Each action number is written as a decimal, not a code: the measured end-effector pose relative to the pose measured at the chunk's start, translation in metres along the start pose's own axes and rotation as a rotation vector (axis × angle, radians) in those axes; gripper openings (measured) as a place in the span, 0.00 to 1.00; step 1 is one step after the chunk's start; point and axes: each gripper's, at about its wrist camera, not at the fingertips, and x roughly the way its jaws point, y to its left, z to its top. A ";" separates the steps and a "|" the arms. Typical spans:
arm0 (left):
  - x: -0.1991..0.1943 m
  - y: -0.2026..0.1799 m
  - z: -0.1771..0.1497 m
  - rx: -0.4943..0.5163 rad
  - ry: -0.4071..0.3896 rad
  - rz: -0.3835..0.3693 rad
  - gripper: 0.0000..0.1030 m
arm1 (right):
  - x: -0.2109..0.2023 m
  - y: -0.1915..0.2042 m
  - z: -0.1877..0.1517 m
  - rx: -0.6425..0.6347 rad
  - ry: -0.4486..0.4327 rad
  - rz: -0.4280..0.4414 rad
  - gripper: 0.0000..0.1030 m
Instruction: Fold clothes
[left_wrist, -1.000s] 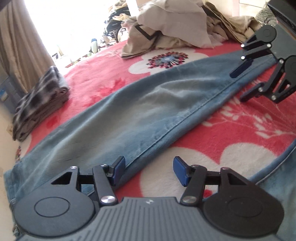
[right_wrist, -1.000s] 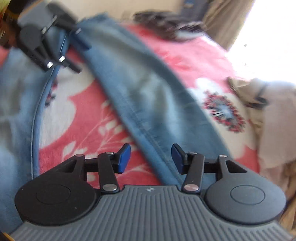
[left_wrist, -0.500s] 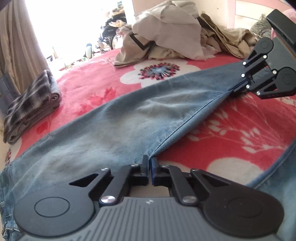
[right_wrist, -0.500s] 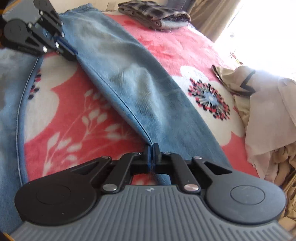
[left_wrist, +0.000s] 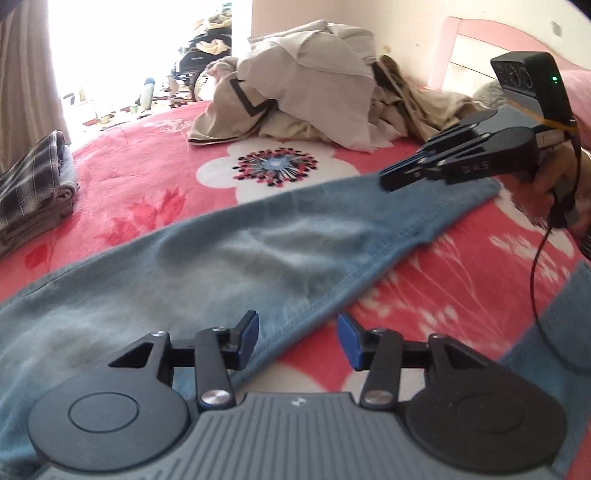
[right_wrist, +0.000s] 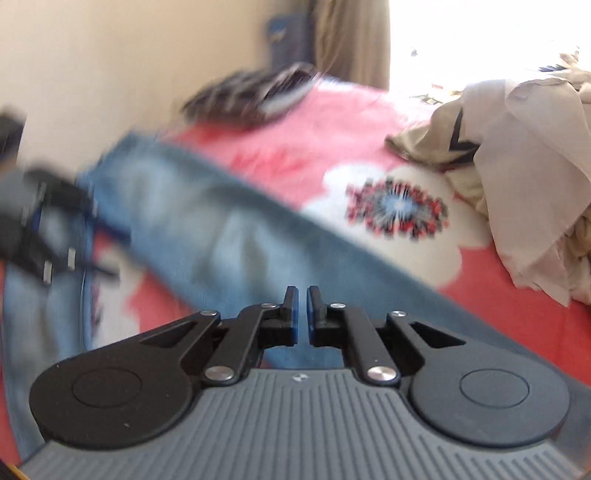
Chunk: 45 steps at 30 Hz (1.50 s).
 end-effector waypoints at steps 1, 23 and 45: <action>0.012 0.000 0.004 -0.016 0.007 0.014 0.47 | 0.015 -0.001 0.006 0.022 -0.006 0.015 0.05; 0.019 0.011 0.003 -0.114 0.098 0.145 0.52 | -0.066 -0.151 -0.095 0.637 -0.238 -0.740 0.07; -0.205 0.086 -0.106 -0.525 0.119 0.428 0.56 | -0.055 0.091 -0.066 0.500 -0.151 0.091 0.18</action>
